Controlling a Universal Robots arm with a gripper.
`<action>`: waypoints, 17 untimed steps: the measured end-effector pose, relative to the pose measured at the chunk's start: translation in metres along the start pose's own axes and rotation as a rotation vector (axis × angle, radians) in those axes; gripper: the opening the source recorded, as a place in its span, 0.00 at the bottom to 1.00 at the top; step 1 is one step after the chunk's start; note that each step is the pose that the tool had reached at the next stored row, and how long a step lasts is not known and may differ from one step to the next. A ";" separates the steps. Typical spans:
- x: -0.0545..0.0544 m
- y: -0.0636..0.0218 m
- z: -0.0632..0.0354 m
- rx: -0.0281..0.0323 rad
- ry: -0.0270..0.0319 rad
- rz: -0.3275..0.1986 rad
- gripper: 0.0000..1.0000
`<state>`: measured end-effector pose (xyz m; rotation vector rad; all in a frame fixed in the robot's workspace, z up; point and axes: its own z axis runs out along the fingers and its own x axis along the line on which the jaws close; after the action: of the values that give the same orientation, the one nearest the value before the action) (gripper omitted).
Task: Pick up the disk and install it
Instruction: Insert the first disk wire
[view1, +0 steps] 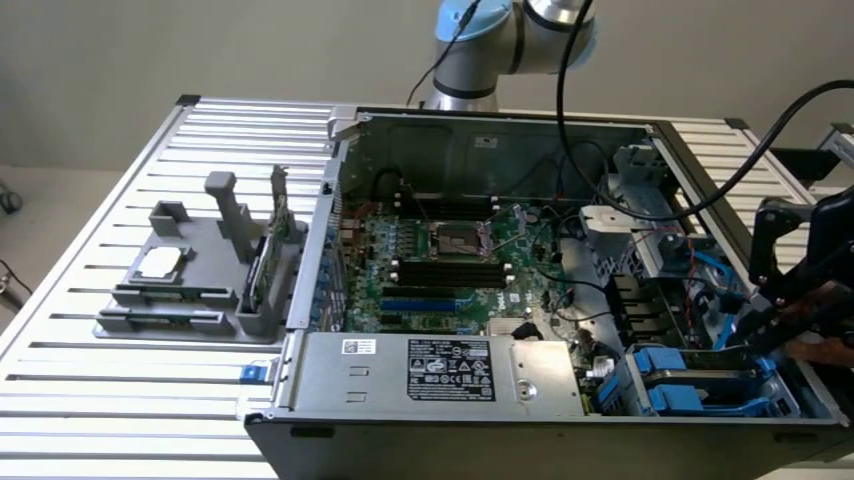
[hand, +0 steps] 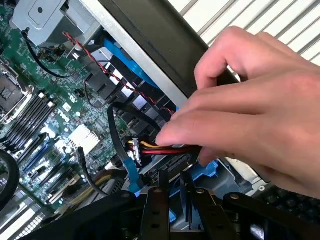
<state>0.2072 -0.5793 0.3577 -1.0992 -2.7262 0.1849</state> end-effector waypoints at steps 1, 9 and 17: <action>0.000 0.0000 0.0000 0.0000 0.0000 0.000 0.24; 0.000 0.0000 0.0000 -0.0001 0.0001 0.000 0.24; -0.006 0.0002 -0.0015 -0.0028 0.0028 -0.001 0.24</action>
<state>0.2119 -0.5832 0.3583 -1.0982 -2.7253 0.1794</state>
